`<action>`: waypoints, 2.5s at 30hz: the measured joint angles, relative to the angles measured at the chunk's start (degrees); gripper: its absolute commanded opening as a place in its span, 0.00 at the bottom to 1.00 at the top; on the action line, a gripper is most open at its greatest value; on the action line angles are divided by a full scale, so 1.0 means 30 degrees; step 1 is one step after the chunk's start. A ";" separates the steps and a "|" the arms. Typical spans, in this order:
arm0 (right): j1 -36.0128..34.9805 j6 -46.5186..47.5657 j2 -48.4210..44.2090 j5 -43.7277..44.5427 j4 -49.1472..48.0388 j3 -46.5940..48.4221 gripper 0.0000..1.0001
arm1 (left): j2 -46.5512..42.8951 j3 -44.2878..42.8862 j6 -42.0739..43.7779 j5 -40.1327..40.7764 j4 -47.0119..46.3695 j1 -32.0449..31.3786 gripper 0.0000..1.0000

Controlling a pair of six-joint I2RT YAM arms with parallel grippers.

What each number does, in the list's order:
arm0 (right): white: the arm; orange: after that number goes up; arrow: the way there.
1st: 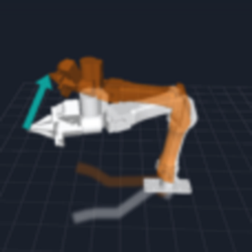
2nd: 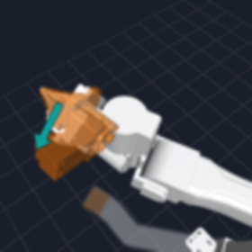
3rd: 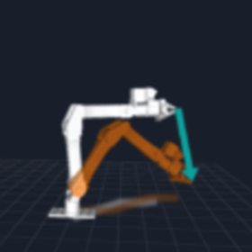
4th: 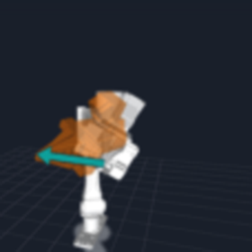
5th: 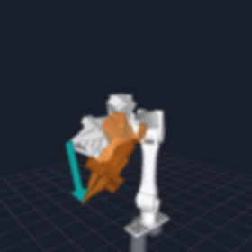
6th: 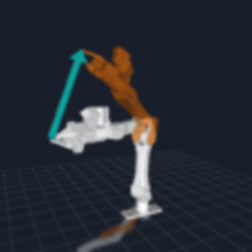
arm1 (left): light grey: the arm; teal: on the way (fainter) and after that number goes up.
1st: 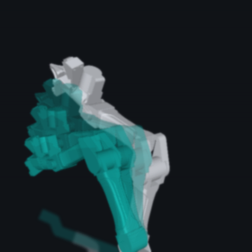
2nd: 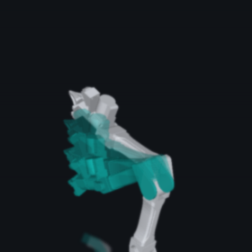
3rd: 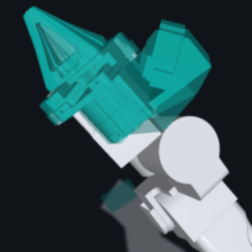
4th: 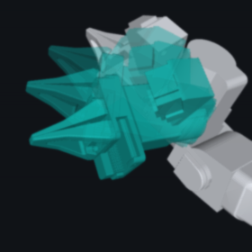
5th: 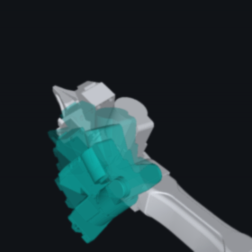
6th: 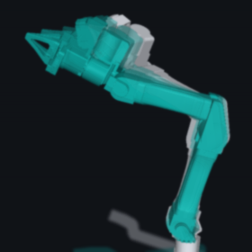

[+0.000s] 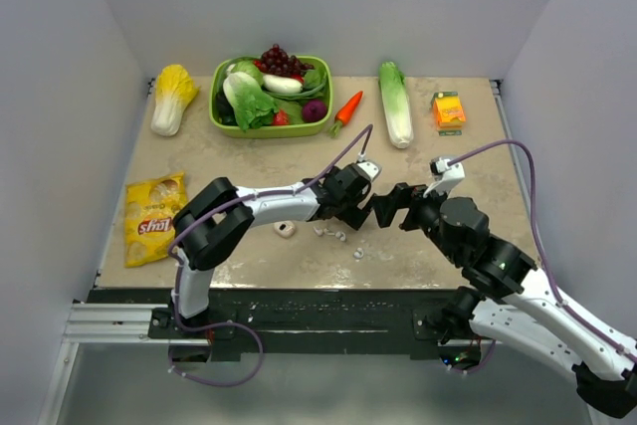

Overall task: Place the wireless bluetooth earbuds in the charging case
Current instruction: Pick up the charging case at the center of the board.

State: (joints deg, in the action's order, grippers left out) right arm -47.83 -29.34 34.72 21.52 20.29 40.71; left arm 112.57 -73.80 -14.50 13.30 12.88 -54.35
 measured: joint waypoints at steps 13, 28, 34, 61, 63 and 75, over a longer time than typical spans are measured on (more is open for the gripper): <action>0.0000 0.0000 -0.0117 -0.0007 0.0452 0.0175 0.98 | 0.0357 -0.0015 -0.0503 -0.0036 0.0175 0.0204 0.93; 0.0000 -0.0066 -0.0131 -0.0007 0.0525 0.0175 0.98 | 0.0401 0.0087 -0.0736 -0.0889 -0.0073 0.0721 0.58; 0.0000 -0.0066 -0.0131 0.0000 0.0525 0.0175 0.98 | 0.0357 0.0503 -0.0729 -0.0889 -0.1064 0.0721 0.17; 0.0000 0.1392 0.4605 -0.0758 -0.0299 0.2178 0.98 | -1.2437 2.0385 0.3461 -0.2310 -2.3409 0.0299 0.00; 0.0000 0.1625 0.5020 -0.1676 -0.0313 0.2222 0.98 | -1.2925 2.0961 0.4342 -0.2732 -2.4880 0.0204 0.00; -0.0015 0.2157 0.6805 -0.6776 -0.0576 0.2514 0.98 | -1.3712 2.1719 0.8910 -0.5574 -2.7999 -0.0911 0.00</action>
State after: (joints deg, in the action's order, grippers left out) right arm -47.88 -22.87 55.13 1.19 18.57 48.25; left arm 71.44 -8.64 12.23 -3.42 -71.11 -57.08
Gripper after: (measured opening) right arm 0.982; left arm 0.735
